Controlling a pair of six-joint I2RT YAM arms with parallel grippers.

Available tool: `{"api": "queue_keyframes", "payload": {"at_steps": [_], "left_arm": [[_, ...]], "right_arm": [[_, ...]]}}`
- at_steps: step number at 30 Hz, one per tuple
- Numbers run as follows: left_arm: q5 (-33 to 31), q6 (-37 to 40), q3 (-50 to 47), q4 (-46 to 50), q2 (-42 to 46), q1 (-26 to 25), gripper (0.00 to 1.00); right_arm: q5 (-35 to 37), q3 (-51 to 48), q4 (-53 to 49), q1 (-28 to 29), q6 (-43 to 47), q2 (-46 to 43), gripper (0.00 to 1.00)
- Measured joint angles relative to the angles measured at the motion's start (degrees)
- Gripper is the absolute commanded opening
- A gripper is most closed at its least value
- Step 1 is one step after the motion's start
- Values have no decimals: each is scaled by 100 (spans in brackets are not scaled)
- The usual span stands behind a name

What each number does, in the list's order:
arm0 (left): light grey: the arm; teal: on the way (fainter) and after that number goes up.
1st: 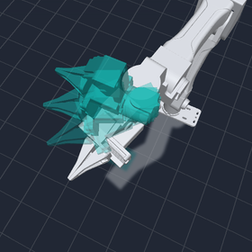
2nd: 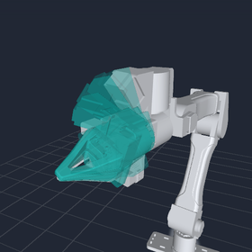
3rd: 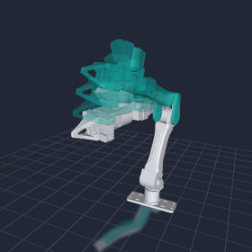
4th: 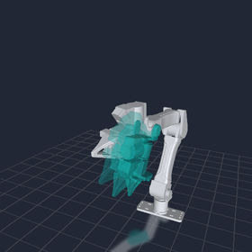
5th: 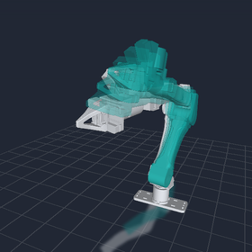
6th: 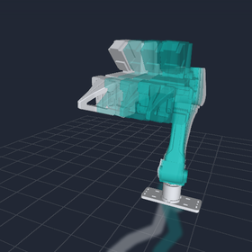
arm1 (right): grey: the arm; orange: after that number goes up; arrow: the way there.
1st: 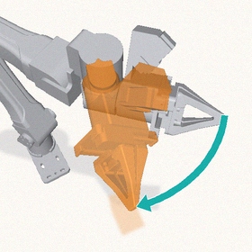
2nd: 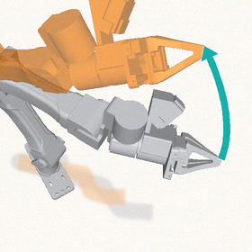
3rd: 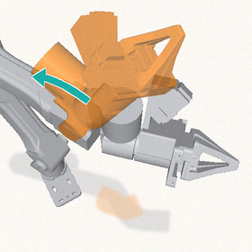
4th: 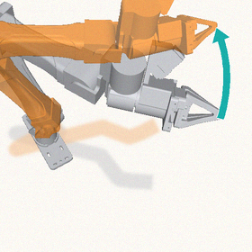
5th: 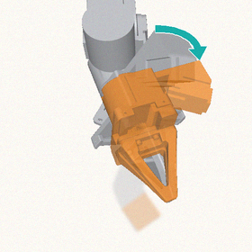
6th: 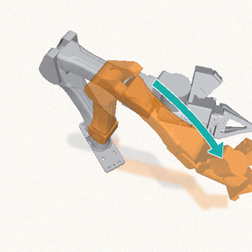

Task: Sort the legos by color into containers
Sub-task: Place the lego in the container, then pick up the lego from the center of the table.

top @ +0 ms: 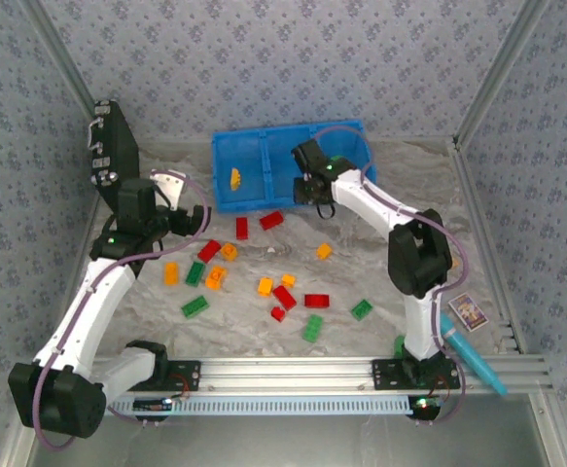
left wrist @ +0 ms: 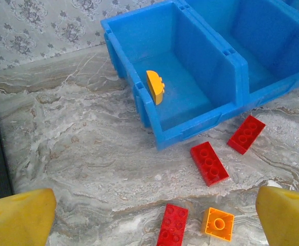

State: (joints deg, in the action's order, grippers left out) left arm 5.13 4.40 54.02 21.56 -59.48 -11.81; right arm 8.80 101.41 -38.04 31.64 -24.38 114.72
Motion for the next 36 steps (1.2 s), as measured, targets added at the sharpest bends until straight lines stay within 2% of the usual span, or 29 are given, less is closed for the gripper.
{"api": "queue_keyframes", "payload": {"at_steps": [7,13,18,22,24,30,36], "left_arm": [[81,-546,11,297,-258,0,100],[177,-1084,-2,828,-745,-238,100],[168,-1515,-94,857,-960,-737,100],[87,-1895,-94,850,-1513,-1023,98],[33,-2041,-94,844,-1784,-1110,96],[-186,-2192,-92,828,-2341,-1375,91],[-334,-2188,-61,828,-2758,-1499,89]], "right_arm": [[-63,1676,341,-120,684,756,36],[-295,2354,496,-363,935,1790,39],[-592,2459,544,-533,938,2256,44],[-861,2459,634,-592,931,2286,58],[-964,2446,782,-601,953,2282,62],[-1311,2009,1082,-612,1045,1982,68],[-1626,1593,1290,-616,1082,1425,69]]}}
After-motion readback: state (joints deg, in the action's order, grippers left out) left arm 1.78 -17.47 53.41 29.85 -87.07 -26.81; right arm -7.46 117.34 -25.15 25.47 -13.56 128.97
